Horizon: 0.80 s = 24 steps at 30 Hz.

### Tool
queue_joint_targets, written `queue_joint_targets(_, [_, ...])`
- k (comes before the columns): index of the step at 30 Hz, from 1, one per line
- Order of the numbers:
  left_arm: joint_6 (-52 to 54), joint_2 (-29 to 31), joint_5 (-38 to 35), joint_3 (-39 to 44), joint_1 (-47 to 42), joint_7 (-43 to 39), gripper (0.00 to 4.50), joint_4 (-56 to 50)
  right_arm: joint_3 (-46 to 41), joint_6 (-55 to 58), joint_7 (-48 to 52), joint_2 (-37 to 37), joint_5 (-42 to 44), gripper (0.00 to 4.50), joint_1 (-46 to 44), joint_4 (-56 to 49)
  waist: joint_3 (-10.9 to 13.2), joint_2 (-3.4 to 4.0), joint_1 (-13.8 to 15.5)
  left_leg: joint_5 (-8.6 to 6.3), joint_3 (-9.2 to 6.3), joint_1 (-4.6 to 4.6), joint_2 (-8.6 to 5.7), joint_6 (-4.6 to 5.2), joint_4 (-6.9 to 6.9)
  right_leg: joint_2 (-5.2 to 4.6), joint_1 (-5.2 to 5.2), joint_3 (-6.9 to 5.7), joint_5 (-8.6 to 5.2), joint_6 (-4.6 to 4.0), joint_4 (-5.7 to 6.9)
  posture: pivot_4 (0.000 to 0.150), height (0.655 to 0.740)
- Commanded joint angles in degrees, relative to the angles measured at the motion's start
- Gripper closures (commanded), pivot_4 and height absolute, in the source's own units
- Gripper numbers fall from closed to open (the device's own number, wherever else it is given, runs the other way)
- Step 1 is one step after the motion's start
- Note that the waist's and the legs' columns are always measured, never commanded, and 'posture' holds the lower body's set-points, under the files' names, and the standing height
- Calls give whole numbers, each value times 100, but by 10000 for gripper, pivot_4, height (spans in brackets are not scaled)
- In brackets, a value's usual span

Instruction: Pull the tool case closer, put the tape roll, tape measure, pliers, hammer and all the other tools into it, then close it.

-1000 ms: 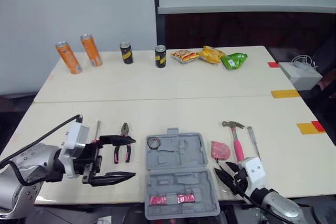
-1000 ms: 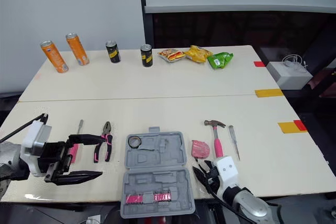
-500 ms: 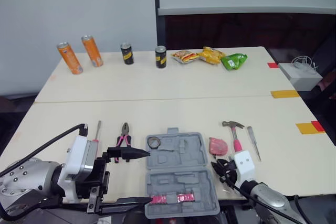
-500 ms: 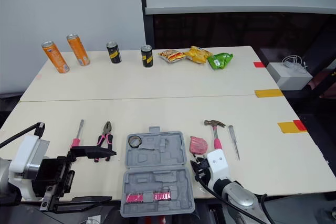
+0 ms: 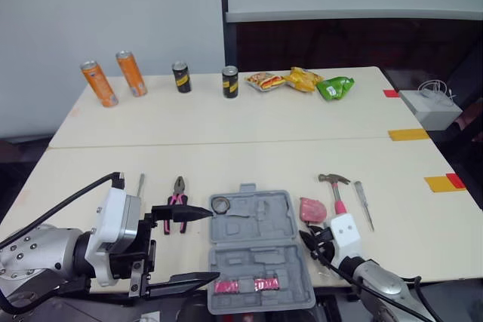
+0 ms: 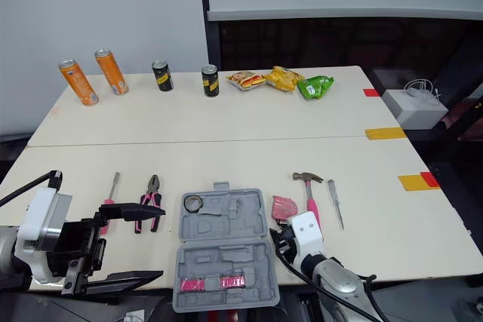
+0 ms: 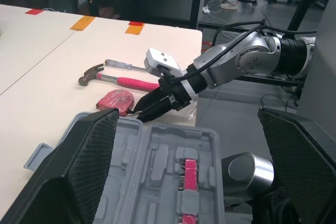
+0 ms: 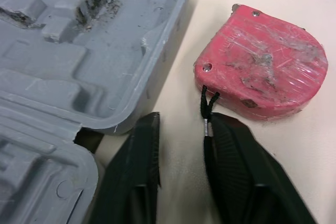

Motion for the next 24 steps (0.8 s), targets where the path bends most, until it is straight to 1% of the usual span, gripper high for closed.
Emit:
queue_joint_targets(1, [-45, 42, -84, 87, -16, -34, 0, -53, -42, -14, -106, 5, -111, 43789, -52, -20, 0, -1, 1, 1, 0, 0, 0, -1, 1, 0, 0, 0, 0, 0, 1, 1500, 7400])
queue_joint_targets(2, [-50, 42, -82, 93, -13, -44, 0, -51, -51, -16, -110, 11, -124, 44620, -64, 1, -1, -1, 1, 1, 0, 0, 0, -1, 1, 0, 0, 0, 0, 0, 2, 1500, 7400])
queue_joint_targets(10, [-198, -20, 35, 190, 209, -283, 0, 8, -244, -96, 40, -103, -31, 44620, 144, -103, -2, -4, 6, 2, -1, 2, 0, -3, 2, 0, 0, 1, 0, 1, 6, 1500, 7400])
queue_joint_targets(18, [-344, -93, 161, 224, 455, -427, 0, -4, -559, -373, 668, -419, 330, 44620, 1347, -849, -5, -9, 20, -1, -3, 1, 0, -6, 0, 0, 0, 1, -10, 16, 4, 1500, 7400])
queue_joint_targets(20, [-352, -99, 161, 194, 444, -403, 0, -7, -588, -489, 794, -476, 346, 44620, 1635, -954, -7, -10, 17, -1, -3, 3, 0, -6, 1, 0, 0, 1, -28, 47, 4, 1500, 7400])
queue_joint_targets(24, [-354, -91, 146, 148, 411, -385, 0, 1, -571, -657, 956, -514, 372, 44620, 2022, -1088, -11, -18, 14, -1, -3, 7, 0, -6, 1, 0, 2, 3, -30, 51, 4, 1500, 7400])
